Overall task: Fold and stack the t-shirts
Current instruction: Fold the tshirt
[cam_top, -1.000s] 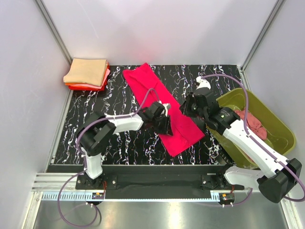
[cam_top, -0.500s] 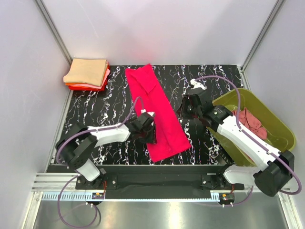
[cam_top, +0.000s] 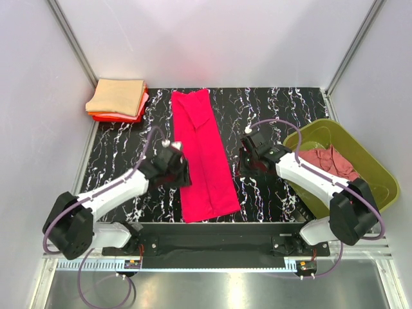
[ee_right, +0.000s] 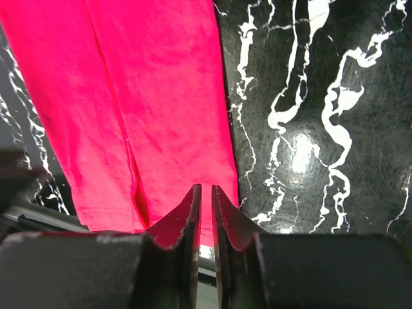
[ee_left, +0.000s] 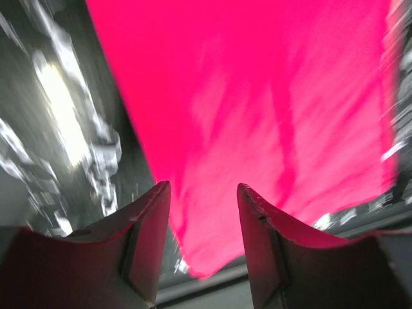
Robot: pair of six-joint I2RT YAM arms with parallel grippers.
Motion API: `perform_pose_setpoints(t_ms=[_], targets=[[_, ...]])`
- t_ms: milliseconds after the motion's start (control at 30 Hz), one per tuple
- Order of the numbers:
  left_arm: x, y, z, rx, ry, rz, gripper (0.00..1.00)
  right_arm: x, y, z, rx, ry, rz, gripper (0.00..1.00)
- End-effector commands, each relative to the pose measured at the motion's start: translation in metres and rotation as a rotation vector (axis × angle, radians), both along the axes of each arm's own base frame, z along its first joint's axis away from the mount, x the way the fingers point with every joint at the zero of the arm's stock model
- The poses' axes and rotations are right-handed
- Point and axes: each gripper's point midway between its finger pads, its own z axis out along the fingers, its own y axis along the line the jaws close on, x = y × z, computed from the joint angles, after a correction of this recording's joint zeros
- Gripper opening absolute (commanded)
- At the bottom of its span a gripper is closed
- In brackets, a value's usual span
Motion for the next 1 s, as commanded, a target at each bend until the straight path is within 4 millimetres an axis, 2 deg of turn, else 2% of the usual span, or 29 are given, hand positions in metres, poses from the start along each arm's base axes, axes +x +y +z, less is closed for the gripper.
perform_pose_setpoints(t_ms=[0, 33, 67, 100, 133, 167, 200, 233, 300, 333, 367, 400, 433, 467, 500, 533, 567, 600, 633, 700, 733, 800, 833, 867, 900, 933, 967], targets=[[0.067, -0.005, 0.065, -0.111, -0.156, 0.024, 0.51, 0.014, 0.012, 0.030, 0.073, -0.079, -0.007, 0.18], [0.091, -0.005, 0.078, -0.108, -0.192, 0.020, 0.51, 0.015, 0.012, 0.032, 0.069, -0.090, -0.004, 0.19], [0.106, -0.001, 0.083, -0.099, -0.209, 0.030, 0.51, 0.017, 0.011, 0.033, 0.067, -0.099, -0.005, 0.19], [0.135, 0.005, 0.107, -0.099, -0.275, 0.043, 0.51, 0.020, 0.010, 0.036, 0.061, -0.113, -0.013, 0.20], [0.152, 0.005, 0.094, -0.073, -0.247, 0.046, 0.51, 0.021, 0.012, 0.037, 0.064, -0.120, -0.009, 0.20], [0.169, 0.005, 0.096, -0.066, -0.255, 0.045, 0.50, 0.023, 0.012, 0.038, 0.065, -0.124, -0.010, 0.20], [0.199, 0.004, 0.125, -0.088, -0.321, 0.049, 0.50, 0.025, 0.014, 0.038, 0.067, -0.126, -0.010, 0.20], [0.217, 0.000, 0.105, -0.077, -0.276, 0.046, 0.50, 0.027, 0.015, 0.038, 0.071, -0.133, -0.009, 0.20], [0.248, -0.003, 0.106, -0.079, -0.290, 0.057, 0.48, 0.031, 0.018, 0.037, 0.072, -0.138, -0.006, 0.20], [0.274, -0.008, 0.106, -0.077, -0.306, 0.074, 0.47, 0.032, 0.019, 0.036, 0.070, -0.141, -0.001, 0.20], [0.286, -0.010, 0.106, -0.076, -0.313, 0.084, 0.46, 0.037, 0.022, 0.040, 0.075, -0.151, 0.001, 0.20], [0.307, -0.015, 0.124, -0.088, -0.370, 0.099, 0.46, 0.039, 0.023, 0.036, 0.065, -0.145, 0.007, 0.21], [0.319, -0.019, 0.101, -0.075, -0.339, 0.106, 0.46, 0.041, 0.025, 0.036, 0.062, -0.149, 0.015, 0.20], [0.330, -0.023, 0.097, -0.081, -0.340, 0.112, 0.46, 0.043, 0.026, 0.036, 0.060, -0.149, 0.016, 0.20], [0.344, -0.030, 0.110, -0.111, -0.372, 0.116, 0.45, 0.046, 0.028, 0.036, 0.058, -0.151, 0.021, 0.21], [0.353, -0.035, 0.084, -0.110, -0.332, 0.115, 0.45, 0.048, 0.029, 0.035, 0.055, -0.153, 0.026, 0.20], [0.360, -0.039, 0.079, -0.122, -0.328, 0.118, 0.45, 0.051, 0.031, 0.037, 0.057, -0.159, 0.031, 0.20], [0.369, -0.046, 0.085, -0.152, -0.343, 0.119, 0.45, 0.052, 0.032, 0.035, 0.051, -0.156, 0.033, 0.21], [0.374, -0.049, 0.059, -0.149, -0.304, 0.120, 0.45, 0.053, 0.032, 0.034, 0.047, -0.155, 0.035, 0.21], [0.382, -0.054, 0.049, -0.161, -0.294, 0.128, 0.43, 0.056, 0.033, 0.033, 0.043, -0.158, 0.040, 0.20], [0.384, -0.053, 0.029, -0.148, -0.265, 0.145, 0.43, 0.058, 0.034, 0.033, 0.042, -0.164, 0.045, 0.21], [0.388, -0.056, 0.020, -0.160, -0.253, 0.173, 0.43, 0.066, 0.035, 0.033, 0.029, -0.177, 0.031, 0.21], [0.389, -0.059, 0.006, -0.168, -0.231, 0.175, 0.43, 0.069, 0.037, 0.035, 0.033, -0.185, 0.030, 0.21], [0.390, -0.064, 0.002, -0.191, -0.220, 0.172, 0.43, 0.071, 0.038, 0.035, 0.036, -0.185, 0.030, 0.21], [0.393, -0.076, 0.007, -0.252, -0.215, 0.153, 0.43, 0.074, 0.043, 0.036, 0.043, -0.187, 0.035, 0.21], [0.391, -0.082, -0.007, -0.266, -0.192, 0.141, 0.43, 0.076, 0.045, 0.037, 0.052, -0.187, 0.033, 0.21], [0.389, -0.096, -0.004, -0.307, -0.180, 0.111, 0.43, 0.079, 0.048, 0.037, 0.052, -0.187, 0.036, 0.21]])
